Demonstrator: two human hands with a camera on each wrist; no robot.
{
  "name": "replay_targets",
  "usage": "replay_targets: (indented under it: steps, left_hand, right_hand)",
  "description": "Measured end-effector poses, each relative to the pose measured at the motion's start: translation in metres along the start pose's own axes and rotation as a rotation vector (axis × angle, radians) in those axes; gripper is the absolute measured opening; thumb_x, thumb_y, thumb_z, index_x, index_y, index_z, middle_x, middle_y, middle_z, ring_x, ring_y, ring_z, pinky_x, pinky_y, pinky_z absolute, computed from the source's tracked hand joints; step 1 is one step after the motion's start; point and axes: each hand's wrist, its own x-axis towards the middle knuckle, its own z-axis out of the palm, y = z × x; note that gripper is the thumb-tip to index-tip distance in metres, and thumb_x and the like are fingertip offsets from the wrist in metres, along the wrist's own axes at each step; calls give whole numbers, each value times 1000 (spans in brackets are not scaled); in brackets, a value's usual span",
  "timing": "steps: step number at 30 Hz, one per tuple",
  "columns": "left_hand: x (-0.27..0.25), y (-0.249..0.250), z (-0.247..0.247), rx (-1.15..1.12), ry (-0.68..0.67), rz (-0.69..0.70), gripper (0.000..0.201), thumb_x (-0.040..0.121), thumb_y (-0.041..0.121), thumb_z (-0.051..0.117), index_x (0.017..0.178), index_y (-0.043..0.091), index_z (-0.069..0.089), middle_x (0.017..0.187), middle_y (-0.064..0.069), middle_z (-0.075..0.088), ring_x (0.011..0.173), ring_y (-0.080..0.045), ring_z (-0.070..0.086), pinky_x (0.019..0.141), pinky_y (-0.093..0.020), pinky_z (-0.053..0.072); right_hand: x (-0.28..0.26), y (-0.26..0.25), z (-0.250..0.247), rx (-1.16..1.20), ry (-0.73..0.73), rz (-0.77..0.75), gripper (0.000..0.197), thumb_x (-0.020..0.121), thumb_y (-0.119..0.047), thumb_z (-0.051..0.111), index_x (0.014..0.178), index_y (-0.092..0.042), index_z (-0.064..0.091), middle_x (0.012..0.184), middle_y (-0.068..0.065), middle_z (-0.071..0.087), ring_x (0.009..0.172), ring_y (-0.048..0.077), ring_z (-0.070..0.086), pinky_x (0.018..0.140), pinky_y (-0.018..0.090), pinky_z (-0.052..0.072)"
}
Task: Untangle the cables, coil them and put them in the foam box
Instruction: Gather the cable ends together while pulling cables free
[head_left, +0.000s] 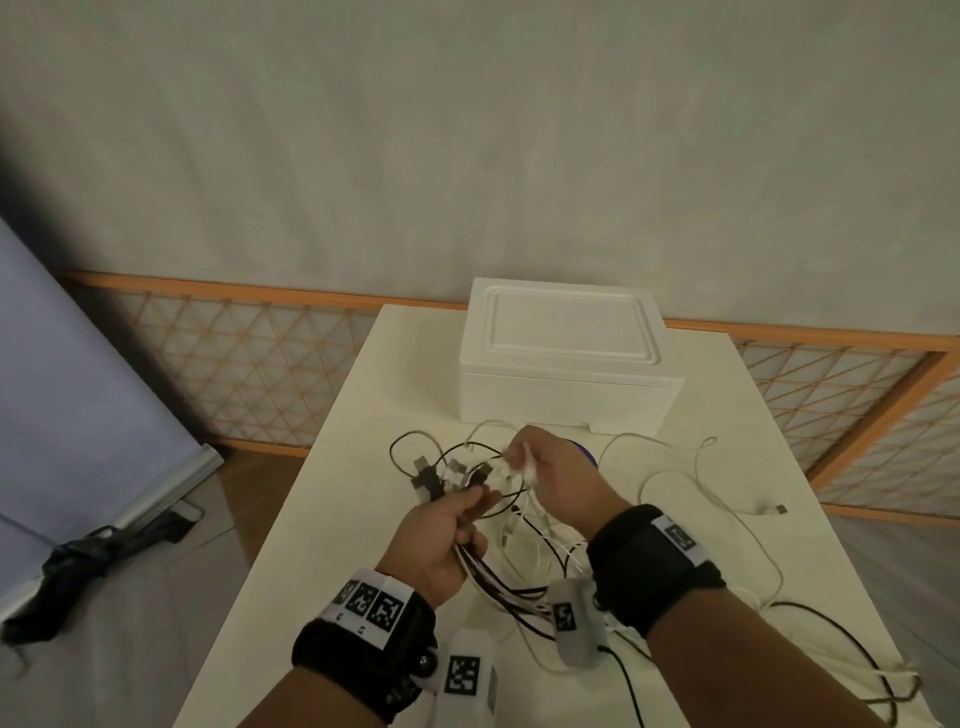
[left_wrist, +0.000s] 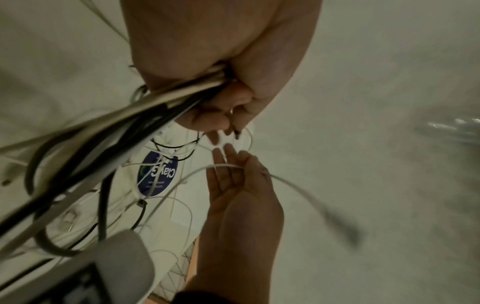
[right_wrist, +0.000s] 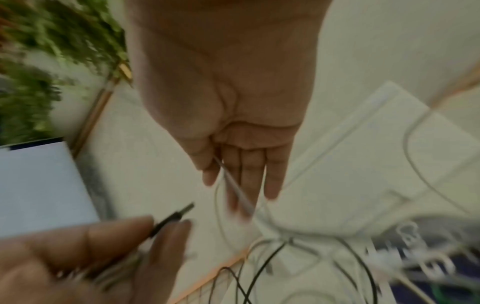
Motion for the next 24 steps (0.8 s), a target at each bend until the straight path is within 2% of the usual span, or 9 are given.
replay_targets:
  steps: [2,4,6,8,10,14,18,21,24]
  left_hand:
    - [0,-2,-3,-106,-38,19,17,85,21,66,77,6,66,78,-12,71,39,-7,36,36,-19,39]
    - [-2,-1,-1,-136,-145,74,23,76,29,67,79,6,68,68,-7,68,38,-7,40,38,-19,39]
    - [-7,-2,2,-42,-252,130,27,70,17,67,93,2,66,65,-6,67,44,-10,54,42,-19,44]
    - [-8,-3,2,40,-330,169,34,67,0,68,100,0,65,86,-12,73,66,-15,68,49,-21,49]
    - [-9,-6,-2,64,-354,180,33,69,-11,66,99,3,67,93,-12,73,70,-18,68,51,-24,49]
    - [-7,-10,-2,168,-140,242,20,85,-4,60,74,13,61,51,3,49,43,-10,41,42,-22,35]
    - [10,10,-28,-34,77,190,22,92,12,58,72,19,53,45,6,34,33,-6,23,36,-18,25]
    - [20,24,-65,-149,182,159,27,93,12,56,71,20,43,42,7,34,30,-6,24,34,-17,25]
    - [21,26,-86,-91,247,144,26,93,13,54,72,20,41,45,6,38,32,-8,28,38,-18,29]
  right_hand:
    - [-4,-7,-2,-192,-162,1,21,92,-13,40,85,-21,59,89,9,66,83,29,65,73,45,52]
    - [-11,-9,10,-586,-280,-51,21,96,-15,39,103,-15,58,97,5,65,89,22,62,75,35,49]
    - [-20,-10,22,-731,-315,-102,25,95,-12,39,114,-7,55,97,10,62,88,25,60,79,38,50]
    - [-26,-10,22,-732,-361,-75,29,95,-11,38,112,0,59,102,15,60,93,30,58,84,43,49]
    - [-29,-10,19,-746,-403,-47,31,97,-11,36,110,3,60,111,17,59,102,32,57,87,44,48]
    - [-41,-12,18,-860,-350,-37,33,97,-28,38,98,-5,62,97,12,63,92,29,60,77,37,49]
    - [-61,-3,-12,-837,-300,78,54,91,-63,34,76,-15,54,77,-1,57,76,17,56,73,35,46]
    - [-76,27,-65,-791,-53,254,68,83,-77,24,65,-18,51,63,-4,55,68,15,55,70,33,47]
    - [-95,51,-115,-791,225,398,64,89,-69,26,60,-19,52,62,0,57,65,17,56,67,35,48]
